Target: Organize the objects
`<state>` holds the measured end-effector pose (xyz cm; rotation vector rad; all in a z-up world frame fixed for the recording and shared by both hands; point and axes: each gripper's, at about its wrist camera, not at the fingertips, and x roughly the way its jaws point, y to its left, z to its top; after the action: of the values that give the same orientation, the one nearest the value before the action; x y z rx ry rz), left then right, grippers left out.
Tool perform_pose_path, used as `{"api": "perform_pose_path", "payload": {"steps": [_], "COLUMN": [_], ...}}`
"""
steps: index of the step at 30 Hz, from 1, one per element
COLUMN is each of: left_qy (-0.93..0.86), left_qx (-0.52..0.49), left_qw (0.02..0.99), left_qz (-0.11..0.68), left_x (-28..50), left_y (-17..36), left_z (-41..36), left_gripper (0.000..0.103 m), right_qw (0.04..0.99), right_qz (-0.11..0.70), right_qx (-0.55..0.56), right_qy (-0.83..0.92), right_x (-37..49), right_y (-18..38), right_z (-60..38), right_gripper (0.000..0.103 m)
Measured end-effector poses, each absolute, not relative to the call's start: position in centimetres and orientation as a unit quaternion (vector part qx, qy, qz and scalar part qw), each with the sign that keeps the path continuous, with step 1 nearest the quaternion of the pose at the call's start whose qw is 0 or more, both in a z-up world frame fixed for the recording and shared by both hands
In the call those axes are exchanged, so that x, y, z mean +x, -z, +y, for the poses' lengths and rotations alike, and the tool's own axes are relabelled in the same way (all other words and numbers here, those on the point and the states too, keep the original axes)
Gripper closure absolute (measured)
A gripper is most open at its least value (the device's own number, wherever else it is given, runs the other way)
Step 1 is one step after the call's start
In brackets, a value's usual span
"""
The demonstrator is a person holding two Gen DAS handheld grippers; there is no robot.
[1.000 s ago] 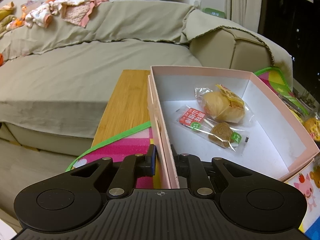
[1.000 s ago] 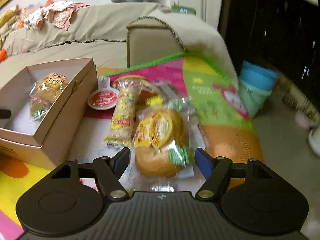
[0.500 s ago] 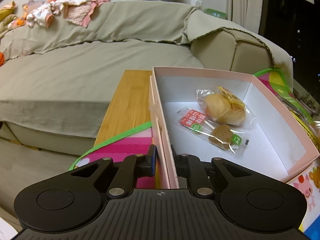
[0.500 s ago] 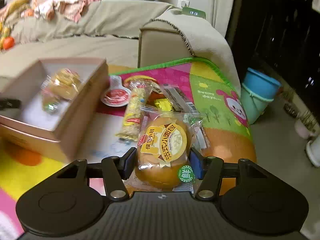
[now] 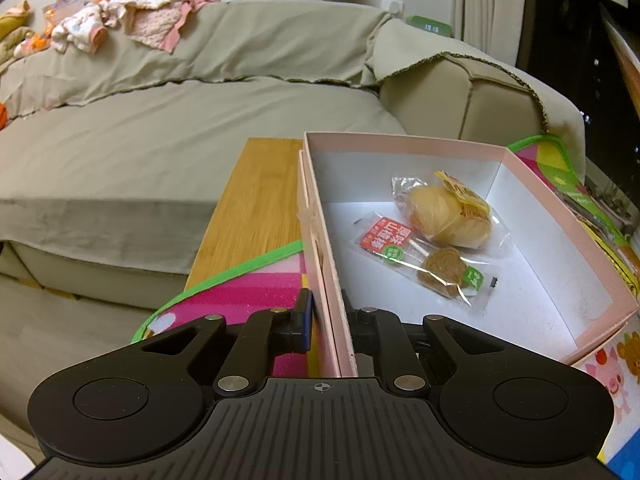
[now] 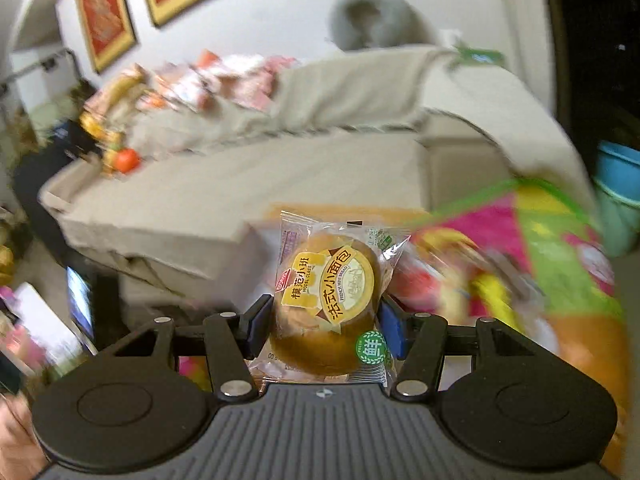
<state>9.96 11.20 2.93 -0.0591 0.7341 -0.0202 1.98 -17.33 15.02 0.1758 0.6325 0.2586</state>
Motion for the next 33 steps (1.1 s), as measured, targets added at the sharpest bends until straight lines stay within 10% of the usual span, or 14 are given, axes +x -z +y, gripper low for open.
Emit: {"api": "perform_pose_path", "payload": {"steps": [33], "left_qy": [0.011], "left_qx": [-0.035], "left_qw": [0.932], "left_qz": [0.362], "left_x": [9.7], "left_y": [-2.7], "left_z": [11.4], "left_gripper": [0.089], "right_qw": [0.937], "right_qz": [0.342], "right_qx": [0.060], "right_qy": [0.040], "right_x": [0.5], "right_y": [-4.7], "right_z": [-22.0], "right_gripper": [0.031]}}
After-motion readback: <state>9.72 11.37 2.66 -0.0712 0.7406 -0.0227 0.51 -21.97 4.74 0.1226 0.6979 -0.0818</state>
